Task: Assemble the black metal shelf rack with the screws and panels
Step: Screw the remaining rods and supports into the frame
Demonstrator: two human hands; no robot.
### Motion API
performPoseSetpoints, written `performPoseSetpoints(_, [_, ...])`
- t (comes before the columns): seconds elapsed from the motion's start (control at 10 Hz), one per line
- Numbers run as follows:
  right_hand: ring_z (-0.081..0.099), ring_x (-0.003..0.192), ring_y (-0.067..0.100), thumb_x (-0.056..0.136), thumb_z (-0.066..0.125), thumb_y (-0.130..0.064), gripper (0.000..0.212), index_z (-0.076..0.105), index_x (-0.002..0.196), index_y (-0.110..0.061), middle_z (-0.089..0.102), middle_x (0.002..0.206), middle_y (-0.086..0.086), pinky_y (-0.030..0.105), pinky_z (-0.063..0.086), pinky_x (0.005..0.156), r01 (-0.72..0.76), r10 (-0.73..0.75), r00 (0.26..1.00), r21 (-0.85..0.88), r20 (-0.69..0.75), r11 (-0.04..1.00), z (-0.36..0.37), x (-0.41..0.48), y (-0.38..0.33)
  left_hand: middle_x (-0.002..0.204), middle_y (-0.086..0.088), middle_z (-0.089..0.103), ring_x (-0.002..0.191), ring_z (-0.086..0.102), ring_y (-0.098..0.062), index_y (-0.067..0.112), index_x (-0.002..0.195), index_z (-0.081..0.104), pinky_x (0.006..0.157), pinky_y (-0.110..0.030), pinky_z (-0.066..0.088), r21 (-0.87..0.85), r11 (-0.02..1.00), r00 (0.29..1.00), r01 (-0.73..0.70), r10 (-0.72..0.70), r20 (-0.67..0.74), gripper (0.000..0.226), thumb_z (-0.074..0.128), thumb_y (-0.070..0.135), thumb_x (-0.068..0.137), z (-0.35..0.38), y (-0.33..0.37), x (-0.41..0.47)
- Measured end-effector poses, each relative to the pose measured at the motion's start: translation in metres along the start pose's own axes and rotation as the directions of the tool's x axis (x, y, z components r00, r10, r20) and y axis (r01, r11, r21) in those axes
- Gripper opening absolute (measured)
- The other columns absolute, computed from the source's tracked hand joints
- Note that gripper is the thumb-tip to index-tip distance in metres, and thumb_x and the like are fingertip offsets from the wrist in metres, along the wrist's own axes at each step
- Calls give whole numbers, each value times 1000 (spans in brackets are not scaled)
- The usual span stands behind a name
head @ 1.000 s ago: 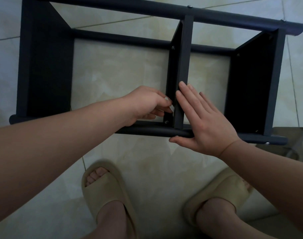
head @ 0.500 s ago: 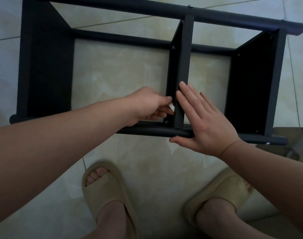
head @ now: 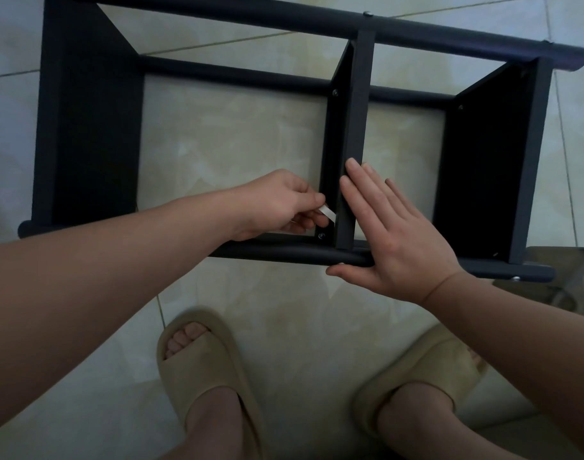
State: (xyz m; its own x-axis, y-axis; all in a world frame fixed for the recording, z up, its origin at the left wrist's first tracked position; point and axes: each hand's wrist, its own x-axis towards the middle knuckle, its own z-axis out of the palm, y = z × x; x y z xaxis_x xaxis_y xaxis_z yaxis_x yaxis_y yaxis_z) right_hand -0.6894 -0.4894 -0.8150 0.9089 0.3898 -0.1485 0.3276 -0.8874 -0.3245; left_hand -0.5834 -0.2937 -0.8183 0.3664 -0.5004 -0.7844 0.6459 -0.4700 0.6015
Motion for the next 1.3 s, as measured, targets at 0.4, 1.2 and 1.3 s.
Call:
performPoseSetpoints(0.4, [11,157,30,91,52,-71,104,20,160,0,10,169,15,58,28,120,-2,2,1000,6,1,1000,0,0,0,82,0,71,83,62,-18,12,83,62,81,-28,54,214,971,993,-109,96,72,22,51,12,102,-9,-4,-7])
performPoseSetpoints(1.2, [9,158,29,92,51,-73,105,18,160,-1,9,170,14,57,27,121,5,-5,1000,6,-7,1000,2,0,1,86,1,72,68,58,-2,22,81,64,66,-16,45,515,831,977,-209,152,152,20,58,17,99,-11,-5,-14])
performPoseSetpoints(1.3, [9,158,30,91,51,-73,105,18,160,-1,9,170,14,57,28,121,4,-4,1000,3,-6,1000,2,0,1,80,3,69,65,56,-3,25,81,63,64,-18,45,546,814,979,-198,133,158,18,59,22,99,-12,-6,-14])
